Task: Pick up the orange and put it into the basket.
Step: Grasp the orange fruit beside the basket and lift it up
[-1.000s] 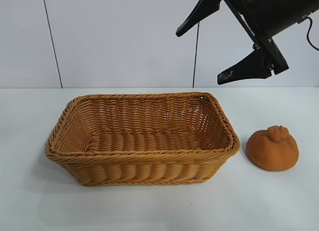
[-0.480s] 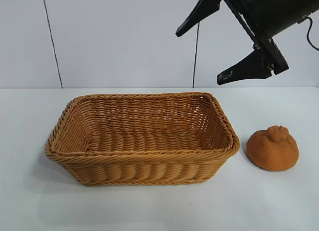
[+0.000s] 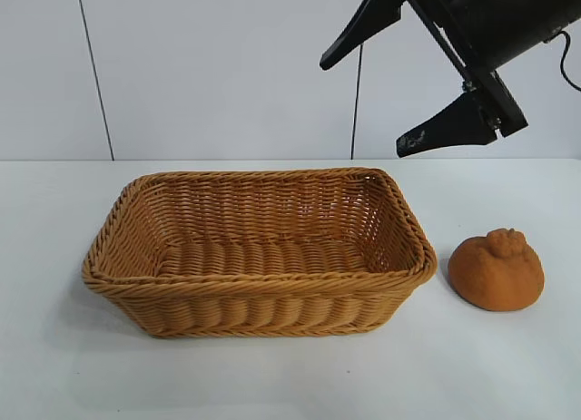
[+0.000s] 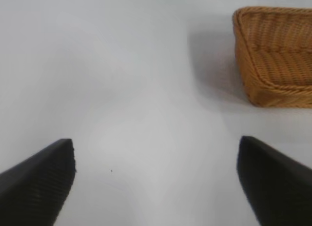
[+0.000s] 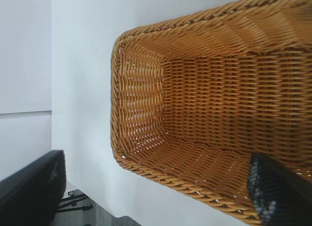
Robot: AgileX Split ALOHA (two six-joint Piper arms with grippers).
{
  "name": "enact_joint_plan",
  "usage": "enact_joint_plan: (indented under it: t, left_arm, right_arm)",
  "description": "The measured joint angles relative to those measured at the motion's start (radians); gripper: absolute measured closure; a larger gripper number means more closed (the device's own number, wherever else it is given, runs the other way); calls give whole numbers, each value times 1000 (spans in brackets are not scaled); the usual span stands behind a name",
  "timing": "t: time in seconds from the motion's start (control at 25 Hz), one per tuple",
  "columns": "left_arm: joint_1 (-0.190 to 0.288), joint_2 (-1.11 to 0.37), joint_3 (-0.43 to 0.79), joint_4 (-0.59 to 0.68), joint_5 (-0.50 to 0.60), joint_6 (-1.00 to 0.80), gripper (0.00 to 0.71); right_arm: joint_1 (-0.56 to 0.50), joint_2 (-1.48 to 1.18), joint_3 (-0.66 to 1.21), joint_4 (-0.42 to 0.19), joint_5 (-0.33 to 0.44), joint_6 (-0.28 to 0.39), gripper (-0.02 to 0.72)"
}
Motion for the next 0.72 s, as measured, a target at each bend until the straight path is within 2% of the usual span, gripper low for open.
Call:
enact_joint_plan:
  t: [0.12,0.24,0.36,0.52,0.6,0.72]
  left_arm:
    - [0,-1,0,0,0,0,67]
    - [0,-1,0,0,0,0,67]
    - [0,-1,0,0,0,0,67]
    - [0,-1,0,0,0,0,67]
    - [0,-1,0,0,0,0,67]
    - [0,-1,0,0,0,0,67]
  right_arm:
    - [0,0,-21,-78,11,26,10]
    - [0,0,-81,-223,46,126,10]
    - [0,0,-159,-442,125,261,10]
    - [0,0,-230,-691,264,358,10]
    - [-3,0,-247,-768,311,375,10]
    - [-40,2,-249,-791,340,379,10]
